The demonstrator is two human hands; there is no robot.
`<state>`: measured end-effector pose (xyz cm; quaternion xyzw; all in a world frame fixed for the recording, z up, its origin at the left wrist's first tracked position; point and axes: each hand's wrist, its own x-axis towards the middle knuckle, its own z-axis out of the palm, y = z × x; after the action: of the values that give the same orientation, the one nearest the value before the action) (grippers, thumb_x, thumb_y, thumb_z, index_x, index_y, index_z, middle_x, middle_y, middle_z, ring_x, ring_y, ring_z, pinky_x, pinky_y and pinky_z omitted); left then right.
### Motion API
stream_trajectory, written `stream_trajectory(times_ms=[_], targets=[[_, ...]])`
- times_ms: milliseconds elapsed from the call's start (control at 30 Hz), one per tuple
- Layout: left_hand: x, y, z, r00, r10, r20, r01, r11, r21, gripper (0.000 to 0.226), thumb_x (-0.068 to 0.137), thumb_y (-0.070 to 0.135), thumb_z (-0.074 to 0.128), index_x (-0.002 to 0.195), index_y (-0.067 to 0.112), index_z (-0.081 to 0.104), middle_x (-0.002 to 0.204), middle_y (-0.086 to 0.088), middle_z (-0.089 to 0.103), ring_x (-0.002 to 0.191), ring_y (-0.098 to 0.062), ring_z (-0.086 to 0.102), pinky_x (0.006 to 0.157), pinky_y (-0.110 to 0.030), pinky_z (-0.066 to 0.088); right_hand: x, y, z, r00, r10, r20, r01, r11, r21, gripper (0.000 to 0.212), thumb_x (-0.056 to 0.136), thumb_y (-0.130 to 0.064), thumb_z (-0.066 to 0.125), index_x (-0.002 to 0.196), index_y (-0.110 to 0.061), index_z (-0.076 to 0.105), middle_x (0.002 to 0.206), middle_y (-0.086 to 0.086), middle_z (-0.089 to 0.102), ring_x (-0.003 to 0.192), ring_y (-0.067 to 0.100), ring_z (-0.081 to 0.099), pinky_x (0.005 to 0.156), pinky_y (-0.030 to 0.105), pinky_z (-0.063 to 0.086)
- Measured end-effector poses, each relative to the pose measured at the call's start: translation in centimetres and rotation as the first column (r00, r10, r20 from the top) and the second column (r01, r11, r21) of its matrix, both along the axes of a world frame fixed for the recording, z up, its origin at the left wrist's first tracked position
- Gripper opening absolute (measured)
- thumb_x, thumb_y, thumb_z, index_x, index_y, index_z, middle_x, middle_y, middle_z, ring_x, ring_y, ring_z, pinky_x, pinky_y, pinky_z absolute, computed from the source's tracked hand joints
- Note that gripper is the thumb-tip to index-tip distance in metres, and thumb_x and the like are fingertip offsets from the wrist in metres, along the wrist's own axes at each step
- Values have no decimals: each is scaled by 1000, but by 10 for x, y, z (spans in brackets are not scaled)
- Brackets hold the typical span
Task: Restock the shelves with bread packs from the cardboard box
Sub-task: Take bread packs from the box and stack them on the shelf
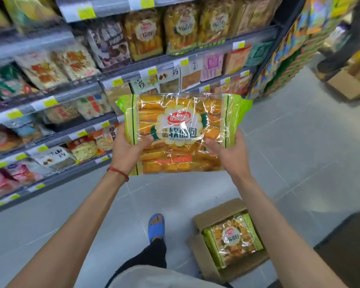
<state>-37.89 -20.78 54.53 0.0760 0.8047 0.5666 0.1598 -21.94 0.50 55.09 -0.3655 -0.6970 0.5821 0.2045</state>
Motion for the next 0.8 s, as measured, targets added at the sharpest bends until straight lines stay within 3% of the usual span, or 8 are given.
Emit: stream_trajectory(times_ms=[67,167,300,433,533,600,700,800], targets=[[-34,4,14,1000,-13,-15,14,1000,26,85,62,48,85,136,24,50,128,3,65,117,-19,62,102,-48,49,-32,4,9,1000,5,-27,-5,1000,19,64,77,-27,91,133,-27,60,118,-9,75,107,13,73,94,53,60],[-79,17,34,999,-36,-23,37,998,58,67,73,27,86,131,26,52,122,5,67,111,-16,65,99,-47,52,-72,11,21,998,-22,-50,24,999,27,66,77,-26,91,134,-33,57,121,-13,74,112,14,72,96,53,59],[-135,41,47,997,-51,-61,54,997,62,90,62,49,88,139,28,47,132,5,63,120,-18,61,102,-43,50,-120,33,36,995,-40,-90,43,998,36,81,72,-38,93,142,-34,53,131,-15,69,123,17,66,103,54,55],[-178,82,59,994,-58,-95,66,994,82,61,77,18,84,128,25,51,109,16,66,93,10,62,80,-9,50,-165,70,46,993,-48,-111,54,997,47,107,68,-49,93,157,-24,37,153,-5,53,142,20,50,117,52,43],[-207,121,68,989,-66,-135,80,992,96,60,80,16,81,128,30,49,103,25,61,84,21,58,68,0,42,-198,110,51,989,-59,-135,66,997,49,121,66,-56,93,162,-23,27,165,-2,39,151,21,37,122,52,37],[-227,150,77,983,-55,-173,71,994,88,62,79,18,82,130,28,50,107,23,62,92,12,59,77,-8,46,-221,140,55,988,-68,-140,77,995,61,119,73,-45,92,164,-18,20,170,1,28,156,20,26,126,44,28],[-259,197,92,973,-50,-226,66,996,63,67,78,26,83,136,26,50,119,11,65,108,-9,63,96,-31,50,-254,192,61,987,-37,-157,48,996,69,120,76,-40,90,165,-13,14,172,2,21,158,18,18,126,38,20],[-286,250,107,961,-70,-269,75,997,8,63,77,43,78,133,29,53,125,5,65,115,-18,61,101,-41,48,-286,246,72,987,-7,-158,21,996,88,119,78,-41,89,165,-13,13,172,2,19,158,18,17,124,35,19]])
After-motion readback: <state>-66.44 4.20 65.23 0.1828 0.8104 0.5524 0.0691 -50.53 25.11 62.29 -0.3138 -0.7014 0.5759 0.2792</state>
